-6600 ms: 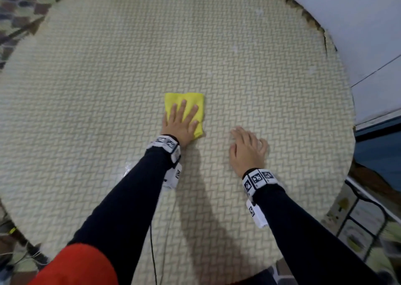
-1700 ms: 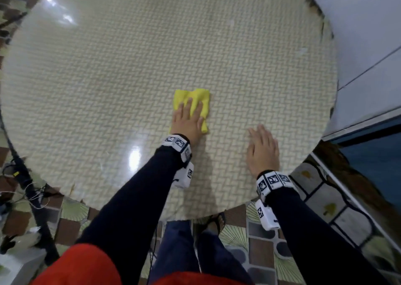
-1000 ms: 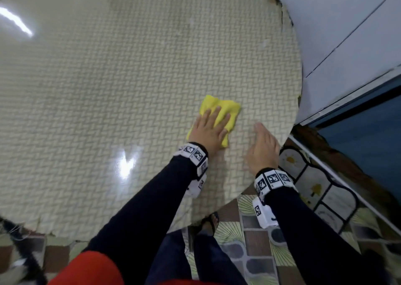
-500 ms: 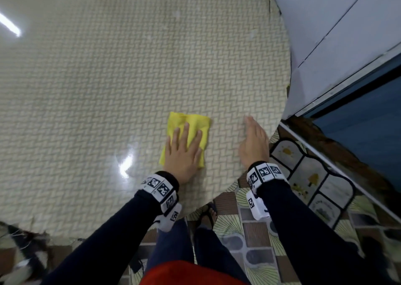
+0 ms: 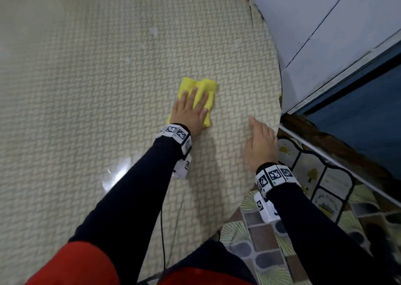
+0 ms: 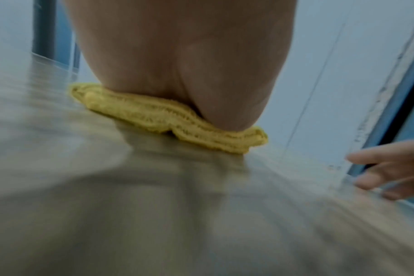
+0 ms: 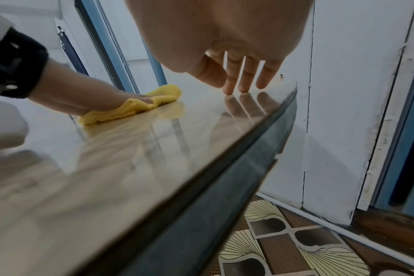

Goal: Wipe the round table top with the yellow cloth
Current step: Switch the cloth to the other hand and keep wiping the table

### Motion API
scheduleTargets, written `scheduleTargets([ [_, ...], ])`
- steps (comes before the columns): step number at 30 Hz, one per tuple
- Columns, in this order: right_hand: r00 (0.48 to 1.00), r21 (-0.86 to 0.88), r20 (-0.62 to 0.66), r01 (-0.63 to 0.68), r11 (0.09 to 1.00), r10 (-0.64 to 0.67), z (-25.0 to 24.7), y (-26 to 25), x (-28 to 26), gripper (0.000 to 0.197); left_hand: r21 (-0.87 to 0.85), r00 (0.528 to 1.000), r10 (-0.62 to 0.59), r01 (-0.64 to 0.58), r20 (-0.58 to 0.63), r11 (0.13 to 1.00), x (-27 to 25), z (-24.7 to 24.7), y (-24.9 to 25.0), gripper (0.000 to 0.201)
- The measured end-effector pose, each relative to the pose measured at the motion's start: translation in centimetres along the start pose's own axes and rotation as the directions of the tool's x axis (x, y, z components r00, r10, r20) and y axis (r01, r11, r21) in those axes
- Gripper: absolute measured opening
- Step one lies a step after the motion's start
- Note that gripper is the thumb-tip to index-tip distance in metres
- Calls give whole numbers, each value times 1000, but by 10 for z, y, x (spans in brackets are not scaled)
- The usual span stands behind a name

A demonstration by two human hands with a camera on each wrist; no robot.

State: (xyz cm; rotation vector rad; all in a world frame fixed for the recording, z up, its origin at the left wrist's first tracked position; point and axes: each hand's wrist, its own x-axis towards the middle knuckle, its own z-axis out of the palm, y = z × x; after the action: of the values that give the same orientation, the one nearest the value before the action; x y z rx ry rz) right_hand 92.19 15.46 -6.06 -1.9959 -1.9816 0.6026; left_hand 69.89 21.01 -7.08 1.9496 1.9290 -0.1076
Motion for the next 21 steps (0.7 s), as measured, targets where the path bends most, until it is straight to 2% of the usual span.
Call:
scheduleTargets([
  [3, 999, 2, 20, -30, 1000, 30, -3, 1, 11, 62, -43, 991, -119, 116, -64, 992, 2, -6, -25, 53],
  [5, 999, 10, 12, -40, 999, 40, -4, 2, 18, 61, -59, 988, -131, 126, -88, 990, -5, -1, -24, 54],
  [9, 998, -73, -47, -45, 996, 42, -8, 7, 31, 56, -61, 996, -1, -5, -94, 998, -36, 21, 0, 66],
  [12, 987, -148, -131, -111, 983, 92, -14, 14, 50, 47, 0, 983, 116, -117, -144, 993, -51, 39, 23, 59],
  [15, 981, -135, -162, -129, 982, 107, -21, 24, 65, 35, 2, 982, 124, -125, -143, 992, -48, 51, 56, 56],
  [21, 994, -82, -84, -76, 994, 69, -36, 49, 88, 30, 21, 984, 172, -171, -51, 985, -21, 55, 128, 55],
])
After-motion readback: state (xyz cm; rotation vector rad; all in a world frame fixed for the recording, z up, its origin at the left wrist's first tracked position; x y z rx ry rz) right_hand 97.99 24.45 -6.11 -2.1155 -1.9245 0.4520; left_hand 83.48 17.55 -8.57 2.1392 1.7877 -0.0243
